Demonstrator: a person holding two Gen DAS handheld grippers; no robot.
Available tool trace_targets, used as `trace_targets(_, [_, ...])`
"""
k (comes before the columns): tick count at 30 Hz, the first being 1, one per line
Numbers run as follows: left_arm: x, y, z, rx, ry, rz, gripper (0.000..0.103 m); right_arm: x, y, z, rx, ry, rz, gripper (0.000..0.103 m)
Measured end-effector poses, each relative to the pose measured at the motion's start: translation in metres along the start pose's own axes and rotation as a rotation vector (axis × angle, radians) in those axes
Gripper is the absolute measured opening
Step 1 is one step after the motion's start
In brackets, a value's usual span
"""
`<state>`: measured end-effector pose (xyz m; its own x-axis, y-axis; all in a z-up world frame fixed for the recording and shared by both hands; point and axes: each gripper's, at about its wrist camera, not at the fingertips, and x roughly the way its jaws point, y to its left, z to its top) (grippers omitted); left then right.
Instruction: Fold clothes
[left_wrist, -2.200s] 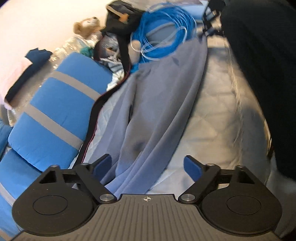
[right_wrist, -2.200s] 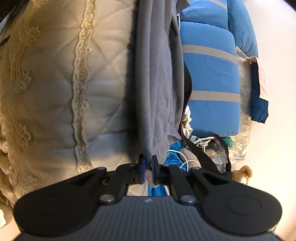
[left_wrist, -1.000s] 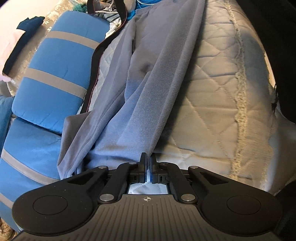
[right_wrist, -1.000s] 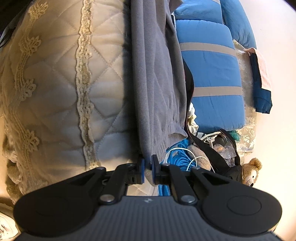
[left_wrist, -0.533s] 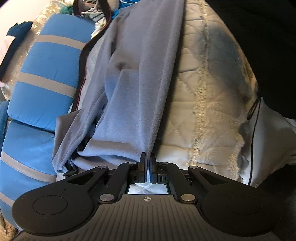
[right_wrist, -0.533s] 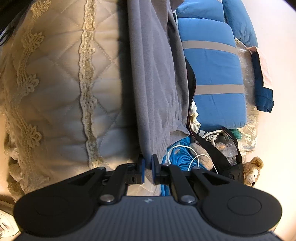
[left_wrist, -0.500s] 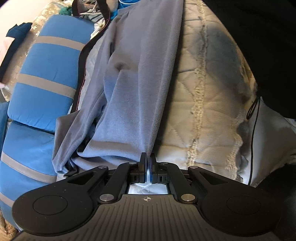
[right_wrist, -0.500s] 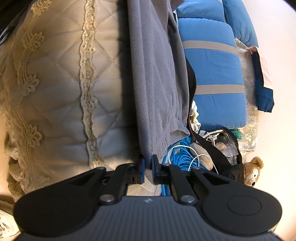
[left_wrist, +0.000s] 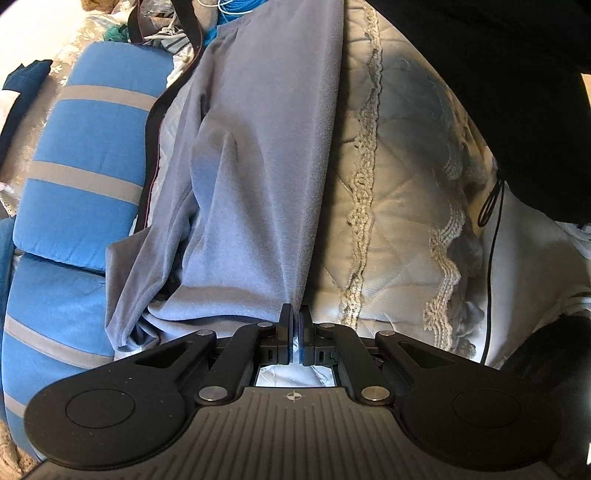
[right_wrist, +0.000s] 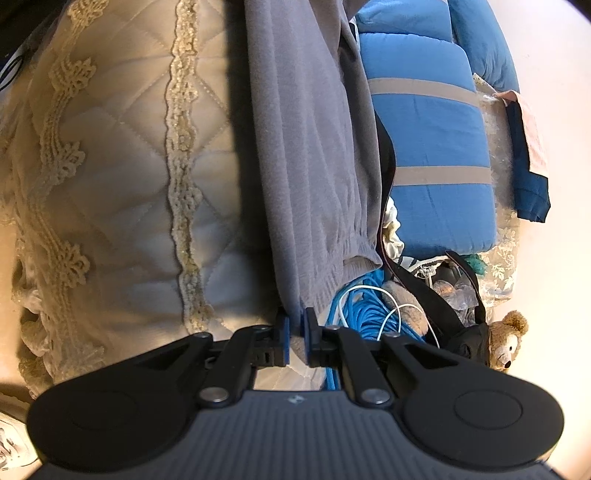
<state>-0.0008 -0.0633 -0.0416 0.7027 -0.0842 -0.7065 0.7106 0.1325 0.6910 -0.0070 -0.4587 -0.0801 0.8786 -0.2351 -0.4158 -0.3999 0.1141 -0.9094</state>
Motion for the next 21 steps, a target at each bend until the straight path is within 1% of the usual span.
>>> trace_targets(3, [-0.001, 0.0, -0.001, -0.004, -0.006, 0.003, 0.002, -0.001, -0.002, 0.0, 0.002, 0.004, 0.014, 0.006])
trace_targets(5, [-0.001, 0.0, -0.002, -0.007, -0.015, 0.016, 0.006, -0.002, -0.002, 0.001, -0.002, 0.009, 0.022, 0.006])
trace_targets(6, [-0.001, -0.001, -0.003, -0.009, -0.017, 0.022, 0.006, -0.003, -0.003, 0.001, 0.004, 0.008, 0.03, 0.022])
trace_targets(7, [-0.001, -0.001, -0.003, -0.011, -0.018, 0.028, 0.008, -0.005, -0.004, 0.001, 0.009, 0.003, 0.029, 0.03])
trace_targets(8, [-0.002, -0.001, -0.004, -0.015, -0.019, 0.034, 0.014, -0.007, -0.006, 0.0, 0.022, -0.002, 0.037, 0.034])
trace_targets(9, [-0.003, 0.0, -0.004, -0.022, -0.018, 0.04, 0.022, -0.009, -0.009, -0.002, 0.043, -0.007, 0.053, 0.044])
trace_targets(10, [-0.006, 0.001, -0.005, -0.032, -0.021, 0.046, 0.044, -0.011, -0.012, -0.004, 0.072, -0.013, 0.068, 0.052])
trace_targets(11, [-0.01, 0.004, -0.006, -0.051, -0.035, 0.049, 0.064, -0.013, -0.016, -0.008, 0.11, -0.022, 0.079, 0.071])
trace_targets(12, [-0.015, 0.009, -0.007, -0.081, -0.058, 0.047, 0.07, -0.016, -0.022, -0.011, 0.157, -0.031, 0.089, 0.082])
trace_targets(13, [-0.02, 0.014, -0.008, -0.117, -0.083, 0.041, 0.073, -0.018, -0.031, -0.015, 0.229, -0.038, 0.111, 0.084])
trace_targets(14, [-0.025, 0.022, -0.009, -0.175, -0.112, 0.027, 0.073, -0.019, -0.042, -0.019, 0.322, -0.041, 0.141, 0.084])
trace_targets(17, [-0.033, 0.047, -0.012, -0.38, -0.19, -0.006, 0.073, -0.013, -0.077, -0.027, 0.625, -0.054, 0.184, 0.083])
trace_targets(19, [-0.031, 0.061, -0.014, -0.5, -0.217, -0.002, 0.073, -0.004, -0.096, -0.03, 0.803, -0.062, 0.197, 0.083])
trace_targets(21, [-0.027, 0.069, -0.015, -0.579, -0.236, 0.014, 0.073, 0.008, -0.113, -0.031, 0.961, -0.071, 0.205, 0.083])
